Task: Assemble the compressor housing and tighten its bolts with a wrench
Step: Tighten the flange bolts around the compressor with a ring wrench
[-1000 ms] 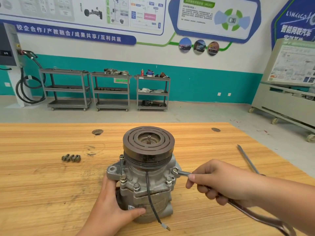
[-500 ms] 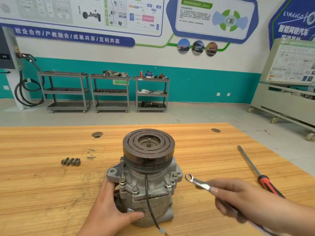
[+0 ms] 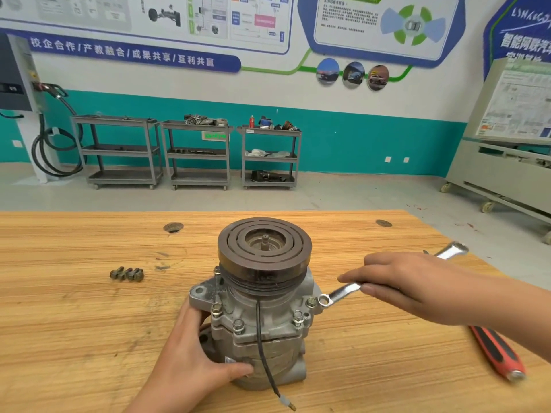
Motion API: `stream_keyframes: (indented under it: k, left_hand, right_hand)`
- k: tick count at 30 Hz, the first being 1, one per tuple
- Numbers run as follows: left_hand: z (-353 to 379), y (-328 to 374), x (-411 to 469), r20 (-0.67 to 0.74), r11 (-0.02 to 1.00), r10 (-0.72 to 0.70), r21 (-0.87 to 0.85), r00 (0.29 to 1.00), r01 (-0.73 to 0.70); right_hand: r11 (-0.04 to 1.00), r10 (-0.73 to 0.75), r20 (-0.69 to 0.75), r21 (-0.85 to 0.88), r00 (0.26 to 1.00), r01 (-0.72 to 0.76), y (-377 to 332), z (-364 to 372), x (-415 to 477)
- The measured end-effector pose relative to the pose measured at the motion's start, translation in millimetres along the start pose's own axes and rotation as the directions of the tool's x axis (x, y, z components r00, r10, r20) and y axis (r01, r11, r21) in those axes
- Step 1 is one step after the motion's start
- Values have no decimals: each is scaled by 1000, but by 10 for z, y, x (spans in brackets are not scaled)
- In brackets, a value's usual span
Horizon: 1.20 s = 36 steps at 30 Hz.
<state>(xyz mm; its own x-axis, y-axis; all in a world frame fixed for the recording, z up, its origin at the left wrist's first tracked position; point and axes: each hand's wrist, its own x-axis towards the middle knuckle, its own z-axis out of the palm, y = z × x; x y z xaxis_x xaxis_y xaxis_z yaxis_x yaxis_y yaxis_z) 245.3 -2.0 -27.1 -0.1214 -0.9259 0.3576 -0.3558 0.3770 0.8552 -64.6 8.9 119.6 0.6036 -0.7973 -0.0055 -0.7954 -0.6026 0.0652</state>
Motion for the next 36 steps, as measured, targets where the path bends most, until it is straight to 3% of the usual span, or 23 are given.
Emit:
stream_keyframes:
  k: [2, 14, 19, 23, 24, 26, 28, 31, 33, 36]
  left_hand:
    - [6, -5, 0, -4, 1000, 14, -2, 1000, -14]
    - [-1, 72, -6, 4, 999, -41, 24, 999, 40]
    - [15, 30, -6, 7, 999, -24, 23, 1000, 23]
    - [28, -11, -16, 24, 1000, -19, -12, 1000, 20]
    - [31, -16, -23, 23, 1000, -10, -13, 1000, 10]
    - [41, -13, -27, 12, 1000, 6, -17, 1000, -6]
    - [45, 3, -33, 14, 999, 13, -30, 1000, -12]
    - [45, 28, -43, 20, 999, 22, -50, 1000, -21]
    - [51, 33, -42, 9, 998, 25, -51, 1000, -25]
    - [49, 47, -43, 9, 999, 26, -48, 1000, -26]
  right_hand:
    - [999, -10, 47, 50, 999, 8, 21, -25, 67]
    - [999, -25, 240, -23, 970, 31, 70, -180, 509]
    - [994, 43, 343, 84, 938, -76, -15, -244, 413]
    - [941, 158, 329, 236, 931, -243, -161, -158, 224]
    - [886, 197, 340, 340, 920, -315, -208, -133, 189]
    - [650, 275, 390, 598, 879, -469, -301, -61, 136]
    - [320, 309, 461, 773, 832, -548, -425, 18, 71]
    - [-222, 283, 522, 852, 805, -475, -636, 183, -5]
    - [-418, 289, 509, 829, 810, -372, -766, 265, -14]
    - [-584, 328, 480, 780, 814, -224, -916, 310, 32]
